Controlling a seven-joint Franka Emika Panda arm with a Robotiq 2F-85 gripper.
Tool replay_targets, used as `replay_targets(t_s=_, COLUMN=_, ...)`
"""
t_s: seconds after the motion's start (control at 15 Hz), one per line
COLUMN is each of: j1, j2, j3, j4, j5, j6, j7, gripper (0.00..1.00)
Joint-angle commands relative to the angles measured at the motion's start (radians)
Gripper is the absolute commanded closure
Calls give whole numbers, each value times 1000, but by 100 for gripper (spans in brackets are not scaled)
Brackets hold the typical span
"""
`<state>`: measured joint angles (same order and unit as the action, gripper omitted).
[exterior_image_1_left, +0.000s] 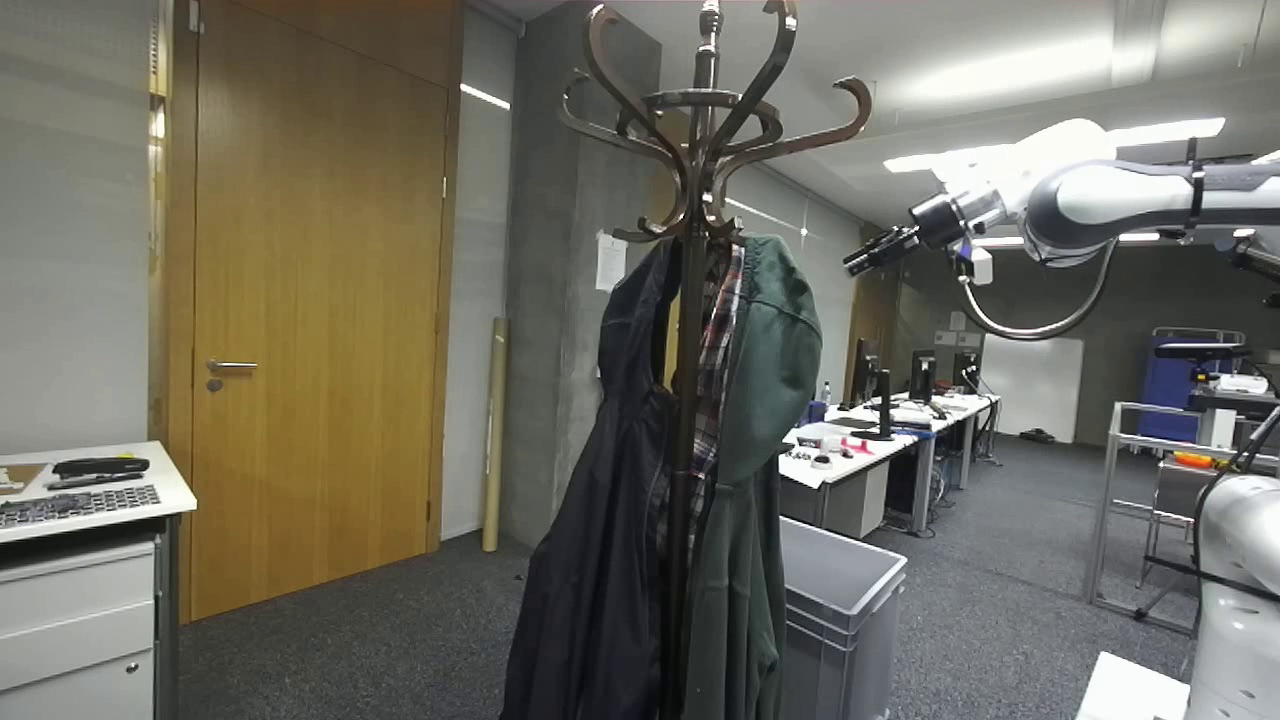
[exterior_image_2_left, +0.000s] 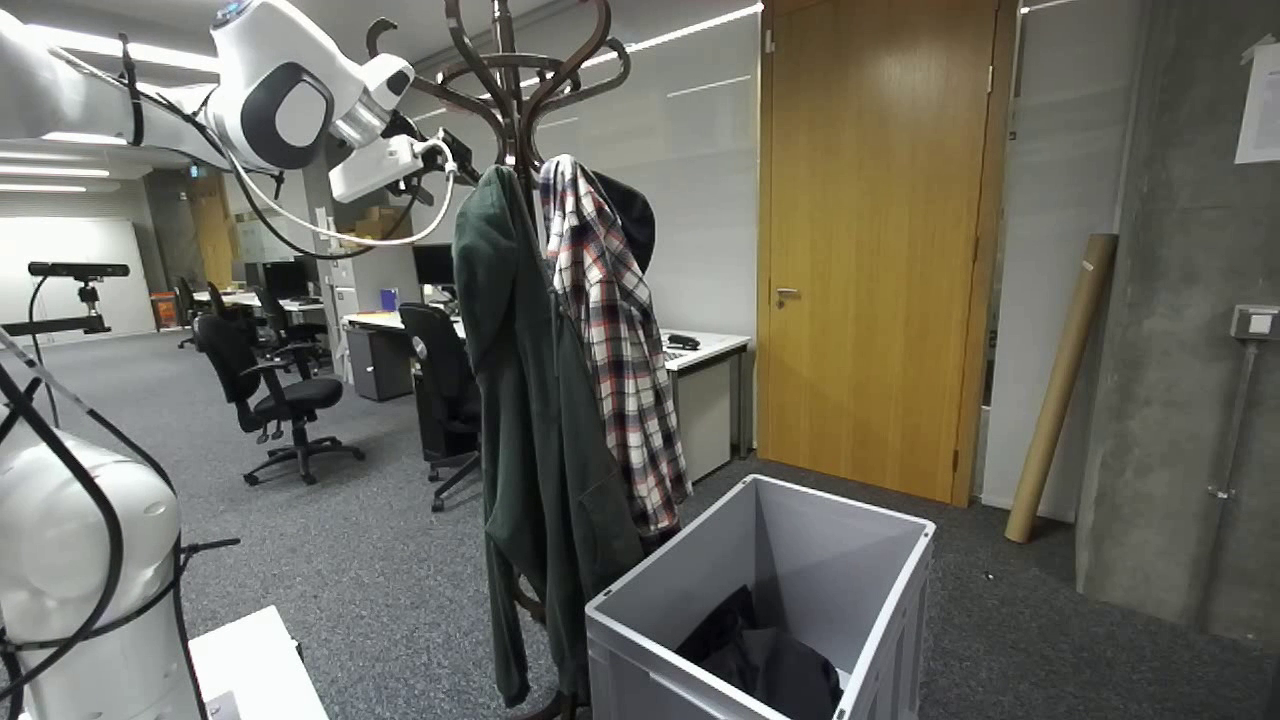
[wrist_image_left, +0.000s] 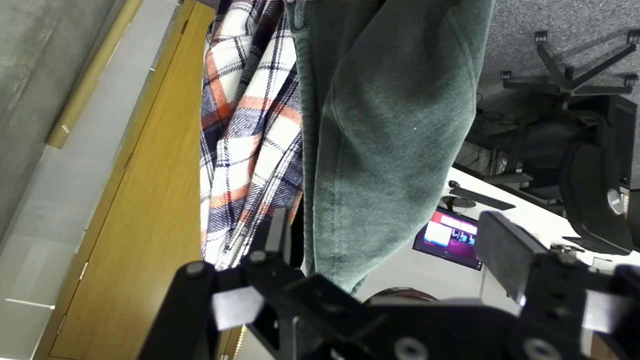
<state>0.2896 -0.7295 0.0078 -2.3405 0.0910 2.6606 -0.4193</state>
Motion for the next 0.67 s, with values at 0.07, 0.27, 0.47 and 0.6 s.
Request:
replay_targets(t_s=0.07, j1=16, j2=2, j3=-12, j4=3, j5=-23, j6=-2, j7=18, gripper=0)
replay_targets(t_s=0.27, j1=16, j2=2, j3=-12, j4=3, j5=-23, j6=-2, j7=18, gripper=0)
replay_targets(t_s=0.47, j1=18, j2=6, j3=-8, j4=3, j5=-19, j6=2, j7=25, gripper=0)
replay_targets(t_s=0.6, j1=11, j2=18, j3=4, j4=7, j5=-25, j6=-2, j7=34, gripper=0)
